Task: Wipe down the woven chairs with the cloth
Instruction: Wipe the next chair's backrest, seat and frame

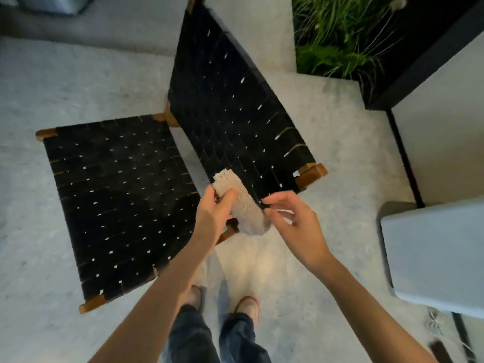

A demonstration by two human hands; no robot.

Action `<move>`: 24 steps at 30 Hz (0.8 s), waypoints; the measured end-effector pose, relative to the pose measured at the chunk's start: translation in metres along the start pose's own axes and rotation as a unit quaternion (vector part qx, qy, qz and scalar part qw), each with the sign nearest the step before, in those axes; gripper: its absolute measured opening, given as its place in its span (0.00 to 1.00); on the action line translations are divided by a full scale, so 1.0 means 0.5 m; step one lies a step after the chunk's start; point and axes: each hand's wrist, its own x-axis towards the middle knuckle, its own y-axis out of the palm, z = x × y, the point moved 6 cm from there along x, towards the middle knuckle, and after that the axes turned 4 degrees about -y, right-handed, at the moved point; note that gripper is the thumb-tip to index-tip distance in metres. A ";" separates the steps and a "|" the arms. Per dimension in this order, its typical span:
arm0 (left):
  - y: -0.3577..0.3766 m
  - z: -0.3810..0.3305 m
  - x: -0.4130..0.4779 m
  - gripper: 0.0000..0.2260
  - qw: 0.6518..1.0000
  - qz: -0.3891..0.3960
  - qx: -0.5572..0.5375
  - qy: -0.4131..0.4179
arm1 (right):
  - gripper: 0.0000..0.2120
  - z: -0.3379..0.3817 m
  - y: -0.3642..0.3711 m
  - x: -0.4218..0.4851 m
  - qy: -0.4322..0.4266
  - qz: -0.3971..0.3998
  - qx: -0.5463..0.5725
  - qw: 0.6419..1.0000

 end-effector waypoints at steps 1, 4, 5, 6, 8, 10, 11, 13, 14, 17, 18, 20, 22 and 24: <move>0.016 -0.016 0.005 0.07 1.000 0.006 0.022 0.007 | 0.09 0.002 -0.033 0.002 0.003 -0.042 -0.026 0.999; 0.053 -0.063 0.017 0.09 0.989 0.003 0.129 0.072 | 0.09 0.009 -0.117 0.007 -0.005 -0.180 -0.099 0.979; 0.064 -0.076 0.018 0.10 0.983 0.003 0.153 0.098 | 0.09 0.008 -0.136 0.010 0.000 -0.215 -0.113 0.970; 0.074 -0.087 0.017 0.11 0.978 0.004 0.166 0.123 | 0.10 0.005 -0.150 0.015 0.012 -0.241 -0.118 0.963; 0.088 -0.105 0.018 0.15 0.968 0.009 0.176 0.179 | 0.15 -0.011 -0.160 0.034 0.050 -0.256 -0.109 0.959; 0.106 -0.119 0.025 0.20 0.957 0.030 0.182 0.225 | 0.19 -0.032 -0.150 0.060 0.083 -0.226 -0.078 0.967; 0.118 -0.123 0.032 0.21 0.952 0.052 0.183 0.240 | 0.21 -0.041 -0.142 0.072 0.092 -0.208 -0.066 0.972; 0.148 -0.125 0.046 0.23 0.938 0.100 0.196 0.268 | 0.23 -0.059 -0.122 0.092 0.099 -0.184 -0.059 0.976; 0.162 -0.124 0.055 0.23 0.927 0.120 0.212 0.285 | 0.22 -0.068 -0.113 0.100 0.100 -0.184 -0.052 0.976; 0.206 -0.109 0.089 0.24 0.887 0.159 0.268 0.341 | 0.18 -0.102 -0.098 0.116 0.107 -0.232 -0.017 0.967; 0.220 -0.102 0.097 0.23 0.868 0.161 0.294 0.366 | 0.16 -0.110 -0.096 0.117 0.098 -0.254 -0.022 0.962; 0.237 -0.094 0.108 0.21 0.838 0.141 0.324 0.416 | 0.12 -0.123 -0.091 0.114 0.073 -0.290 -0.029 0.954; 0.241 -0.089 0.115 0.20 0.828 0.109 0.309 0.455 | 0.12 -0.137 -0.086 0.113 0.057 -0.310 -0.014 0.949; 0.243 -0.076 0.121 0.20 0.817 0.085 0.293 0.490 | 0.12 -0.147 -0.084 0.114 0.035 -0.334 0.000 0.942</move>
